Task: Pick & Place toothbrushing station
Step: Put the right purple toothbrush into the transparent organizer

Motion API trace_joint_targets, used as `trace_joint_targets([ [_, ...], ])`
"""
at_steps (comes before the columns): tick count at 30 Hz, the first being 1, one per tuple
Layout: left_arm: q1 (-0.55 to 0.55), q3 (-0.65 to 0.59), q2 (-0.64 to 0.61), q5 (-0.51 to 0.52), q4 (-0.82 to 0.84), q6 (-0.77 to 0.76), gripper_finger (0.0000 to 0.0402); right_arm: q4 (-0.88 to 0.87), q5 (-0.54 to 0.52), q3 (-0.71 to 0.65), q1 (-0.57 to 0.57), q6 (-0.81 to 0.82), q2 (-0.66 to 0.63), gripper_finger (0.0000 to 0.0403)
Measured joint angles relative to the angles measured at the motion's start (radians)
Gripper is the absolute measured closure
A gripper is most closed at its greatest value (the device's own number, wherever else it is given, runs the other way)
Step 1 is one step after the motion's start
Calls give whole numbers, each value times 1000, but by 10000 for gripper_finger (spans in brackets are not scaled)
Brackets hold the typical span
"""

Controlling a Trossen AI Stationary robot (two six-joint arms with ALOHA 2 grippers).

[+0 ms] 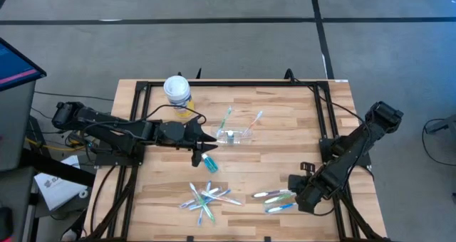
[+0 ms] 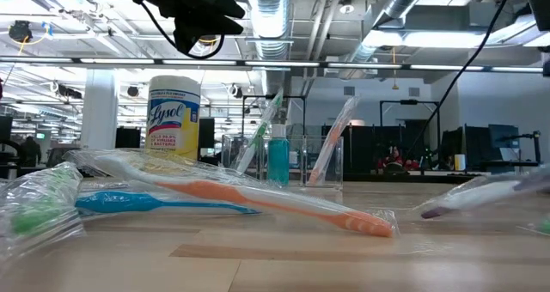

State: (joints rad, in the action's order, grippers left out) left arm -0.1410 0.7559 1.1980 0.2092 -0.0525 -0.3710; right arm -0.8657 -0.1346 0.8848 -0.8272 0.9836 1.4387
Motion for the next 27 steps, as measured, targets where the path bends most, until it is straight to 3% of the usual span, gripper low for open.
trace_joint_targets([
  [12, 0, 0, 0, -3, 0, 0, 279, -232, -206, 177, -1, 8, 0, 403],
  [27, -32, 0, 0, -42, -56, -3, 279, -320, -471, 288, 25, -21, 0, 403],
])
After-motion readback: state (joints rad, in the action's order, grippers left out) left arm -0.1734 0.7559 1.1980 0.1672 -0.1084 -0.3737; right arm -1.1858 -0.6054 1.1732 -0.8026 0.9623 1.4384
